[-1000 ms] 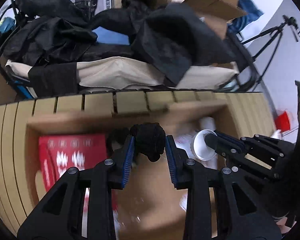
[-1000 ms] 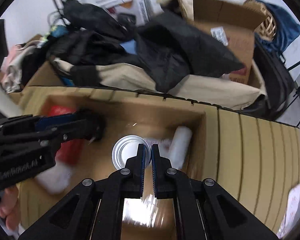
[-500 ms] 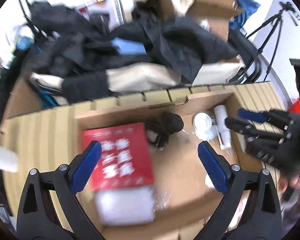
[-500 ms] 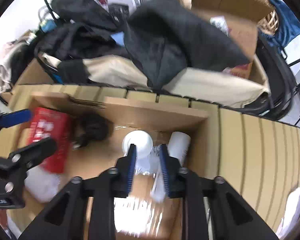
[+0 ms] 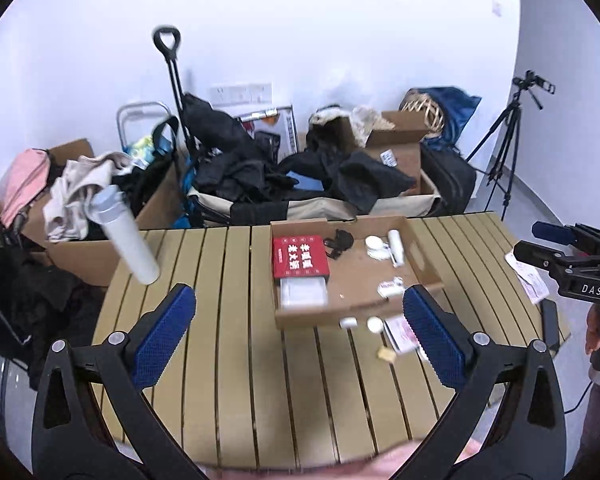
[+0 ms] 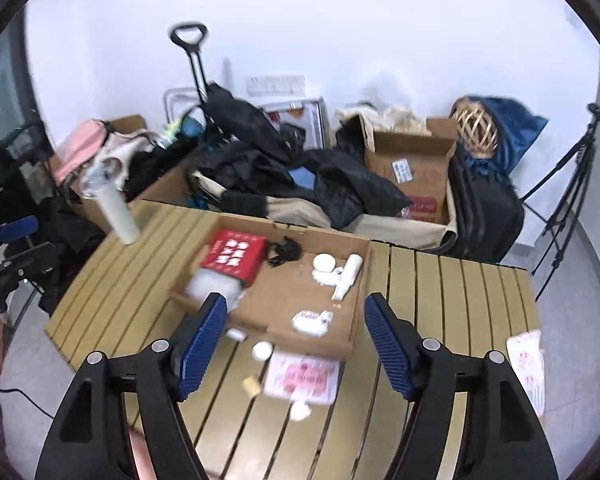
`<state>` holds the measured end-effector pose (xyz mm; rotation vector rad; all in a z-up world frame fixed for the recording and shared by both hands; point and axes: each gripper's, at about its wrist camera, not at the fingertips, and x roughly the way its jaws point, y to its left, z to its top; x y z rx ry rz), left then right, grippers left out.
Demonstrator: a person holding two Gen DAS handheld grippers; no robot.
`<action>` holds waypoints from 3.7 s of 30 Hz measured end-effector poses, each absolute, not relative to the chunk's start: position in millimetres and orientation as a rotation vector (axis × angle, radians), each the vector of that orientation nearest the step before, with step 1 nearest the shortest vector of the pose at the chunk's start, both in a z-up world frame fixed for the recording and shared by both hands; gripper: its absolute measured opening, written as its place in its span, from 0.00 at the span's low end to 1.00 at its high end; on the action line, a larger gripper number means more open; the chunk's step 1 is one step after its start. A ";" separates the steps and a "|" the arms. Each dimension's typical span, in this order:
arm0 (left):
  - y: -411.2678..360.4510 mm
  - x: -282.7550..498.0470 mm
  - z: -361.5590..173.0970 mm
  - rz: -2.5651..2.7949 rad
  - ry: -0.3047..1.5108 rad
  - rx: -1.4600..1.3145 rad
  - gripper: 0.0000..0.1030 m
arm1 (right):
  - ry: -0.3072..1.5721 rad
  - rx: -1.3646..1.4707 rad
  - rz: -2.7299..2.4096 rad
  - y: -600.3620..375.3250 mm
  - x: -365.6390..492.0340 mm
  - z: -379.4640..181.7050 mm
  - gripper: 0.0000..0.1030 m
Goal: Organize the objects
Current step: 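Withdraw both tools from the cardboard box, then grasp the beige block with the left tool while the right tool grasps a white lid, then carry the block with the left tool into the box while the right tool drops the lid there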
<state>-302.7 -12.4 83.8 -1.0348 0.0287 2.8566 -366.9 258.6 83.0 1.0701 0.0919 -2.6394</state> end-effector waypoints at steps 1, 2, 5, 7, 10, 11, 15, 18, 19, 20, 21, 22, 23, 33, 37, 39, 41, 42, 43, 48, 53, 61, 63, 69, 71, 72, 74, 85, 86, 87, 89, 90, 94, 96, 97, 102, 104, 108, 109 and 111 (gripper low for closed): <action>-11.5 -286.4 85.9 2.856 0.037 -1.011 1.00 | 0.080 1.058 -2.638 258.5 -352.2 84.0 0.74; -10.3 -270.4 85.5 2.850 0.053 -0.996 1.00 | 0.068 1.043 -2.636 258.6 -333.0 84.5 0.75; -10.3 -226.3 72.5 2.887 0.071 -0.992 1.00 | 0.073 0.997 -2.661 258.9 -284.9 78.2 0.76; -13.0 -193.7 58.7 2.912 0.068 -0.955 1.00 | 0.093 0.978 -2.697 260.2 -248.5 65.3 0.76; -19.0 -142.5 25.6 2.906 0.032 -0.978 1.00 | 0.164 0.967 -2.774 257.2 -189.7 32.8 0.76; -21.5 -128.9 16.0 2.901 0.001 -0.985 1.00 | 0.167 0.958 -2.789 256.4 -170.4 22.0 0.76; -20.6 -93.6 -25.0 2.809 -0.002 -1.041 1.00 | 0.057 0.928 -2.811 255.0 -103.5 -27.6 0.76; -8.1 -94.4 -36.3 2.754 0.108 -1.072 1.00 | -0.022 1.027 -2.715 255.7 -98.4 -52.6 0.76; -6.3 -95.0 -36.5 2.764 0.122 -1.053 1.00 | -0.013 1.036 -2.721 255.5 -97.9 -55.5 0.76; -4.9 -95.3 -35.5 2.768 0.118 -1.020 1.00 | 0.002 1.032 -2.737 255.6 -98.5 -55.8 0.76; -4.0 -98.2 -36.2 2.760 0.106 -0.993 1.00 | 0.008 1.020 -2.748 256.2 -100.3 -55.1 0.76; -2.6 -100.2 -38.2 2.747 0.094 -0.979 1.00 | -0.001 1.011 -2.747 257.8 -103.4 -54.8 0.76; -1.8 -107.4 -42.0 2.712 0.074 -0.972 1.00 | -0.010 1.009 -2.745 259.5 -107.4 -55.7 0.76; 58.1 -272.8 -111.5 2.418 0.148 -1.037 0.93 | -0.051 1.140 -2.724 277.7 -190.1 -98.7 0.76; 85.9 -339.1 -155.1 2.342 0.164 -1.152 0.70 | -0.054 1.189 -2.709 279.6 -236.5 -118.8 0.76; 96.4 -365.1 -174.1 2.310 0.180 -1.182 0.66 | -0.058 1.231 -2.688 278.5 -260.9 -131.4 0.76; 103.5 -383.1 -191.2 2.302 0.206 -1.206 0.63 | -0.063 1.265 -2.667 276.8 -286.4 -144.1 0.76; 107.7 -388.9 -198.8 2.290 0.223 -1.218 0.54 | -0.061 1.274 -2.661 275.6 -298.2 -149.5 0.76; 112.8 -393.7 -208.7 2.268 0.267 -1.253 0.48 | -0.056 1.277 -2.657 274.0 -310.3 -154.5 0.76; 118.5 -387.4 -210.6 2.247 0.325 -1.224 0.26 | 0.017 1.306 -2.677 264.3 -357.5 -178.5 0.70; 102.6 -384.9 -208.2 2.240 0.233 -1.268 0.26 | 0.040 1.358 -2.670 257.1 -373.6 -197.1 0.41; 61.5 -321.0 -147.9 2.333 -0.022 -1.213 0.26 | 0.012 1.316 -2.660 254.3 -337.6 -168.6 0.27; 50.3 -286.5 -115.6 2.394 -0.019 -1.151 0.26 | 0.015 1.259 -2.669 256.3 -311.8 -144.1 0.27; 16.0 -180.8 -45.2 2.541 -0.052 -1.031 0.26 | 0.099 1.124 -2.674 265.8 -197.3 -72.3 0.27; 7.0 -143.9 -34.6 2.562 -0.085 -1.013 0.26 | 0.098 1.102 -2.666 266.6 -156.3 -62.8 0.27; 2.9 -128.9 -32.1 2.555 -0.114 -1.010 0.26 | 0.089 1.093 -2.657 265.0 -136.3 -60.1 0.27; -1.9 -118.5 -29.8 2.480 -0.198 -1.026 0.26 | 0.044 1.075 -2.661 265.4 -106.5 -54.9 0.27; 13.2 -123.8 -28.3 2.465 -0.204 -1.035 0.26 | 0.013 0.996 -2.703 269.8 -88.5 -39.9 0.27; 13.9 -133.6 -31.9 2.461 -0.198 -1.056 0.26 | 0.004 1.004 -2.696 271.7 -94.2 -41.5 0.27; 15.5 -143.9 -32.8 2.454 -0.183 -1.069 0.26 | -0.002 1.020 -2.687 274.3 -103.5 -43.0 0.27; 20.0 -176.2 -28.4 2.452 -0.153 -1.059 0.26 | 0.021 1.037 -2.680 278.6 -128.2 -39.4 0.27; 21.1 -195.5 -25.7 2.455 -0.148 -1.056 0.26 | 0.025 1.035 -2.673 281.8 -144.9 -34.0 0.27; 29.3 -307.1 -20.6 2.427 -0.173 -1.146 0.26 | -0.036 1.013 -2.620 288.3 -243.0 -4.1 0.27; 33.3 -368.8 -27.8 2.402 -0.220 -1.233 0.26 | -0.034 1.036 -2.603 282.5 -302.1 4.7 0.27; 38.4 -396.4 -32.9 2.387 -0.210 -1.267 0.26 | -0.039 1.050 -2.581 276.7 -334.1 6.5 0.27; 64.6 -523.4 -91.0 2.393 -0.103 -1.479 0.26 | -0.098 1.224 -2.459 242.9 -494.6 -24.7 0.27; 71.3 -559.1 -120.1 2.384 -0.067 -1.569 0.26 | -0.088 1.347 -2.421 229.0 -559.2 -62.7 0.27; 77.9 -596.7 -155.2 2.363 0.012 -1.627 0.27 | -0.103 1.515 -2.357 216.6 -635.1 -127.6 0.27; 77.6 -600.7 -159.8 2.357 0.019 -1.626 0.27 | -0.060 1.542 -2.359 210.7 -647.8 -141.0 0.27; 74.2 -605.0 -166.5 2.354 0.024 -1.615 0.39 | -0.029 1.594 -2.356 208.3 -665.5 -160.0 0.27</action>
